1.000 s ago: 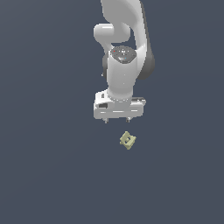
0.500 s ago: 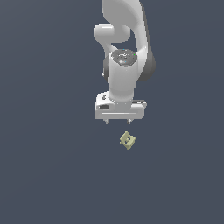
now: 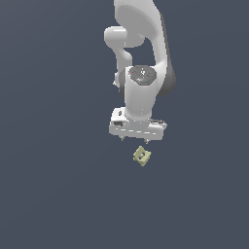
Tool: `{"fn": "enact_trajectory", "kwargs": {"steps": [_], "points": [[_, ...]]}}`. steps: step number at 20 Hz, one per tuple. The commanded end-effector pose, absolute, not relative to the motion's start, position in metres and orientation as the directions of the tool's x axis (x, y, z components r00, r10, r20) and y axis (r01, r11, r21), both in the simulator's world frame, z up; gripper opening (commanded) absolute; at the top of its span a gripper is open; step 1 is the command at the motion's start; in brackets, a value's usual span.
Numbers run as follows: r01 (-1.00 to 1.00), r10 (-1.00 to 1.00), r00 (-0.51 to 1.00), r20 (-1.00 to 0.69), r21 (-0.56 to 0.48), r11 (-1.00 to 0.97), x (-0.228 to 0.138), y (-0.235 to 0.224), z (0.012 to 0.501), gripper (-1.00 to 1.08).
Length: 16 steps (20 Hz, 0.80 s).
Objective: Pick up the object and move it to a goal position.
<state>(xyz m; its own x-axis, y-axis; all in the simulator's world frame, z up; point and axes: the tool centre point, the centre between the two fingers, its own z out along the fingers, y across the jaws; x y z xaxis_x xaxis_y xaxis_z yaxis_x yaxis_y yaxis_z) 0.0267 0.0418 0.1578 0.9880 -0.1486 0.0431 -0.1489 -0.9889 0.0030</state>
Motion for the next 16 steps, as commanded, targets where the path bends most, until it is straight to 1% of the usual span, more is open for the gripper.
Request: {"fn": "enact_trajectory", "kwargs": {"steps": [1, 11, 16], "points": [[-0.209, -0.209, 0.977, 0.037, -0.001, -0.978, 0.029, 0.047, 0.15, 1.0], [-0.445, -0.446, 0.895, 0.015, -0.007, -0.895, 0.037, 0.067, 0.118, 1.0], [-0.533, -0.533, 0.846, 0.007, -0.005, -0.846, 0.04, 0.075, 0.105, 1.0]]}}
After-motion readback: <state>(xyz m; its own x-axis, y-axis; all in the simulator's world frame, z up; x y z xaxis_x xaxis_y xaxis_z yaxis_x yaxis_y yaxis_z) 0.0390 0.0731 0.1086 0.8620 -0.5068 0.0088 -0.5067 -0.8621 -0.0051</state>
